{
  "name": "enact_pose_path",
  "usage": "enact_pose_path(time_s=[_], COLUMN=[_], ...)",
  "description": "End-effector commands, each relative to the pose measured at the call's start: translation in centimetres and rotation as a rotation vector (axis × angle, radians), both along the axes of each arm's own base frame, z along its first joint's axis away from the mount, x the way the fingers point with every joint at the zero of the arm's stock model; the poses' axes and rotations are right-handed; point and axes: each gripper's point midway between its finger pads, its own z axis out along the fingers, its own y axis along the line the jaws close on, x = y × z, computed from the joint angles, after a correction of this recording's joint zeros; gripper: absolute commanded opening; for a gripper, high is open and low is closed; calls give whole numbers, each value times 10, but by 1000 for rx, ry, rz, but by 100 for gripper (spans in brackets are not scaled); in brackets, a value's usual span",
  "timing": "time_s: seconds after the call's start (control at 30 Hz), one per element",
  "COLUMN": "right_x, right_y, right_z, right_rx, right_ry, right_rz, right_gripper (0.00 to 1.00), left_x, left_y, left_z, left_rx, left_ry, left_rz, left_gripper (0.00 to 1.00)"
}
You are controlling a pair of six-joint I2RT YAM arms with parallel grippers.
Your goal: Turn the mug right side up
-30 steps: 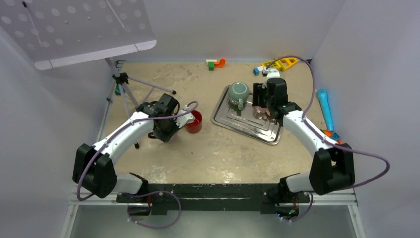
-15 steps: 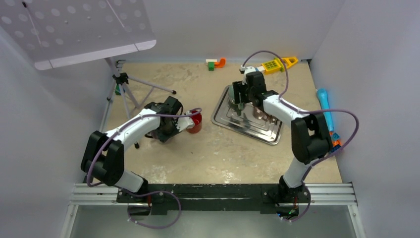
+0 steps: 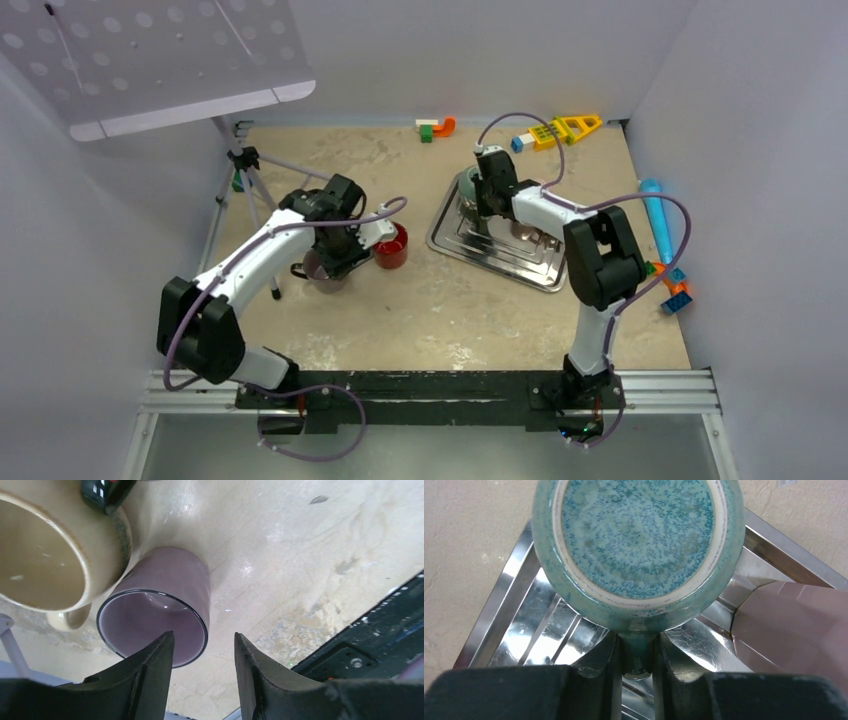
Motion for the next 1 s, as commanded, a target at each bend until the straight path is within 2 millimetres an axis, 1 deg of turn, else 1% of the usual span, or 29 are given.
enact_pose_path(time_s=[0.0,0.03,0.1,0.17,0.2,0.23,0.33,0.4,0.47,0.5,0.6,0.67,0.73,0.77,0.83,0.87,0.93,0.97], right_x=[18,19,21,23,21,19,7,-7,-22,-33,-73,-108,-148,-167,-205,-222,-250,-262], right_y=[-1,0,5,11,18,23,28,28,28,28,39,48,56,60,66,67,69,69], right_z=[17,19,29,57,75,100,175,221,256,279,333,369,401,413,432,439,451,456], right_rx=[4,9,25,63,107,150,255,314,360,385,472,544,618,650,716,749,812,842], right_ry=[-57,-60,-77,-138,-172,-226,-382,-474,-537,-574,-656,-719,-779,-802,-847,-867,-897,-907], right_rz=[-65,-57,-32,3,33,57,95,120,150,174,320,452,597,665,791,841,926,957], right_gripper=[8,0,0,0,0,0,0,0,0,0,0,0,0,0,0,0,0,0], left_x=[-11,-13,-19,-25,-28,-29,-32,-33,-42,-46,-56,-59,-66,-68,-76,-80,-80,-80], left_y=[-23,-29,-42,-59,-67,-75,-97,-109,-121,-126,-140,-148,-153,-155,-157,-158,-159,-159], left_z=[51,64,88,113,127,141,180,199,216,229,271,307,339,346,369,377,384,388], left_rx=[-174,-218,-318,-440,-505,-573,-757,-848,-936,-993,-1171,-1306,-1443,-1494,-1601,-1635,-1651,-1662], left_ry=[-25,-36,-59,-88,-111,-138,-177,-139,-67,-56,-46,-95,-119,-122,-154,-152,-141,-142], left_rz=[-15,-26,-48,-68,-73,-77,-41,29,54,53,35,-20,-76,-101,-188,-216,-220,-220], left_gripper=[52,52,52,52,52,52,52,52,53,53,59,62,66,68,71,72,73,73])
